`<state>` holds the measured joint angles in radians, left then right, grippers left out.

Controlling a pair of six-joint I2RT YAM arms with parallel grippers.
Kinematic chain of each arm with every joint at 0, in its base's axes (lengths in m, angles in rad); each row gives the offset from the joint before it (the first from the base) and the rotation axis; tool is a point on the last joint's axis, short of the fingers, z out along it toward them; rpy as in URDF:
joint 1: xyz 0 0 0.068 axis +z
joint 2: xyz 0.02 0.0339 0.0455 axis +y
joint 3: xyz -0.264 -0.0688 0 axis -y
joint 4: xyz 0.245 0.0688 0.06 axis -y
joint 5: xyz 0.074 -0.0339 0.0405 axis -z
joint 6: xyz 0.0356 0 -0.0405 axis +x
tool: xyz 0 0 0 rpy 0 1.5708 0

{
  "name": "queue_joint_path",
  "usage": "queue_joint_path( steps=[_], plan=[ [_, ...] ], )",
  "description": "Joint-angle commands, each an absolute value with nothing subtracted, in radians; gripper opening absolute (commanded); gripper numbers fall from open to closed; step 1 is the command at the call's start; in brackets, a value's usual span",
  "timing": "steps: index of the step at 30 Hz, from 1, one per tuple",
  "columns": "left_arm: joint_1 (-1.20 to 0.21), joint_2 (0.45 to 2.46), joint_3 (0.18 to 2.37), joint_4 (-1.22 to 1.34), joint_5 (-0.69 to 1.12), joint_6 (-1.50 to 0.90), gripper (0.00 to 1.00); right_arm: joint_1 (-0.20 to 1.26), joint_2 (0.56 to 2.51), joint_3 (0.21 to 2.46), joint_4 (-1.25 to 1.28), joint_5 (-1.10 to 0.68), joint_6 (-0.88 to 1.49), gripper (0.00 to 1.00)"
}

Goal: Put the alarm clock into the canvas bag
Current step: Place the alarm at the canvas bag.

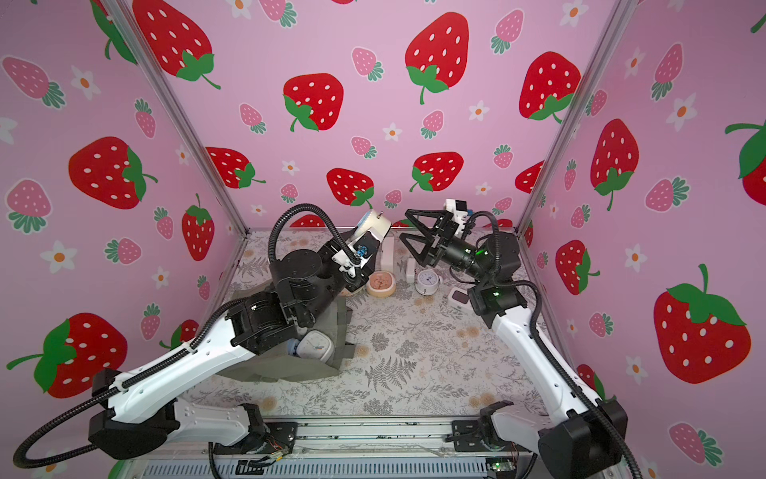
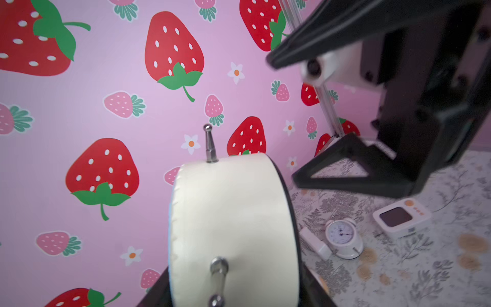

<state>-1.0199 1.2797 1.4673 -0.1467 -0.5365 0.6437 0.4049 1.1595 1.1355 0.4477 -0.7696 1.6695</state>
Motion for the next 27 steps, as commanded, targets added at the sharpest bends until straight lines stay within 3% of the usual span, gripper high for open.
queue_joint_path(
  steps=[1,11,27],
  plan=[
    [-1.006,1.238,1.455,-0.153,-0.441,0.871,0.46,0.372,1.123,1.211,0.189,-0.848,1.594,1.0],
    [-0.994,1.255,1.432,-0.208,-0.337,1.18,0.5,0.373,1.2,1.379,-0.221,-0.957,1.501,0.93],
    [-0.992,1.3,1.435,-0.199,-0.259,1.329,0.53,0.395,1.253,1.39,-0.263,-1.086,1.505,0.72]
  ],
)
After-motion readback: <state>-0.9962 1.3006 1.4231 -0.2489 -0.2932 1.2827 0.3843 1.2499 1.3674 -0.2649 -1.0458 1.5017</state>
